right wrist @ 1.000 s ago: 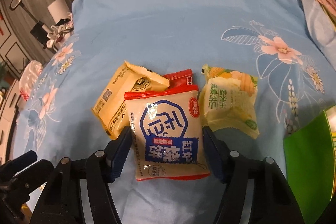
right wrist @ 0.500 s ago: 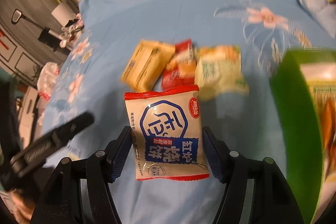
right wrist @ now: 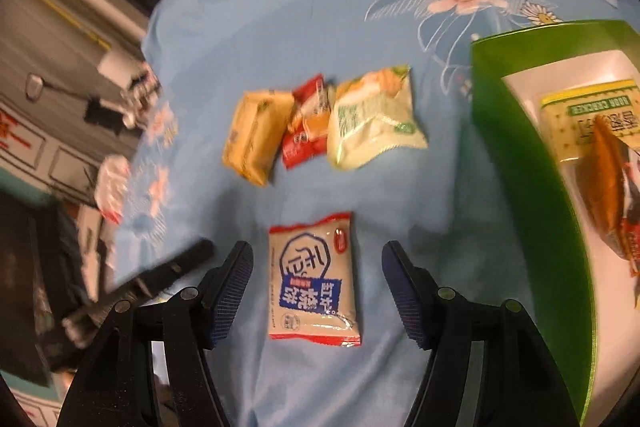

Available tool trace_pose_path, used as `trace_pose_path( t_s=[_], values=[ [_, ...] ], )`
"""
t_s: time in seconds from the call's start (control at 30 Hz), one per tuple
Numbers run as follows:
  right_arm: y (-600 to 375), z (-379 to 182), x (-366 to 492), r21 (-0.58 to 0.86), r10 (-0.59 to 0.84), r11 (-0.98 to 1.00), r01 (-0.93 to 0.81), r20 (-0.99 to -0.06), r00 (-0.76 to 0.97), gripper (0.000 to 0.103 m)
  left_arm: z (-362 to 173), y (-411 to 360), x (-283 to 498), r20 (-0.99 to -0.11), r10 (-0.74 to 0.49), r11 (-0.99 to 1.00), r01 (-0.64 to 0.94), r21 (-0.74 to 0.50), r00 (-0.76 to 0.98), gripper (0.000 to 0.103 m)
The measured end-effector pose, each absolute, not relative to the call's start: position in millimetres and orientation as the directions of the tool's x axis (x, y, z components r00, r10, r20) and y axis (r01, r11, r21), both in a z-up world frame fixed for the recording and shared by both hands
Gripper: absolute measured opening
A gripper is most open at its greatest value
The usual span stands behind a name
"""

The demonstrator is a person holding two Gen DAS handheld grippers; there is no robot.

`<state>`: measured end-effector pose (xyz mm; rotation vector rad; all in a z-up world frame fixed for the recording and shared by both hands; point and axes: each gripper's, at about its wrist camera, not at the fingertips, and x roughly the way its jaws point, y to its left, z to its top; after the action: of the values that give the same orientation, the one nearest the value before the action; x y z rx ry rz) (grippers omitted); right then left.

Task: Organize snacks
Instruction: 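Grasp the red-and-white shaobing packet with the right tool, then lift the red-and-white packet and carry it over the green box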

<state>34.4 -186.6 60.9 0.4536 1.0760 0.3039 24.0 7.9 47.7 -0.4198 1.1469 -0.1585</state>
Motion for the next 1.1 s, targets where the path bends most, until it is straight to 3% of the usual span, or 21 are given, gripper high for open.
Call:
trace_pose_path(
  t_s=[0.07, 0.2, 0.57, 0.73, 1.1],
  values=[
    [-193.1, 58.4, 34.7, 0.532, 0.483, 0.847, -0.015, -0.756, 0.442, 0.068, 45.3, -3.0, 22.0, -0.844, -0.369, 0.905, -0.057, -0.422, 0.39, 0.065],
    [-188.7, 44.7, 42.9, 0.561, 0.516, 0.828, 0.0, -0.761, 0.394, 0.048, 38.6, -27.8, 16.4, -0.825, -0.453, 0.88, 0.017, -0.476, 0.337, 0.054],
    [-169.6, 16.4, 51.2, 0.571, 0.542, 0.821, 0.01, -0.785, 0.3, 0.046, 28.7, -54.8, 12.0, -0.828, -0.461, 0.885, 0.095, -0.456, 0.319, 0.031],
    [-172.0, 23.5, 46.8, 0.557, 0.528, 0.831, -0.003, -0.786, 0.321, 0.045, 36.2, -62.7, 8.4, -0.822, -0.439, 0.897, 0.13, -0.422, 0.363, 0.031],
    [-185.0, 78.4, 26.0, 0.514, 0.484, 0.854, -0.082, -0.726, 0.489, 0.045, 75.7, -72.2, -6.0, -0.71, -0.483, 0.874, 0.232, -0.427, 0.512, 0.031]
  ],
)
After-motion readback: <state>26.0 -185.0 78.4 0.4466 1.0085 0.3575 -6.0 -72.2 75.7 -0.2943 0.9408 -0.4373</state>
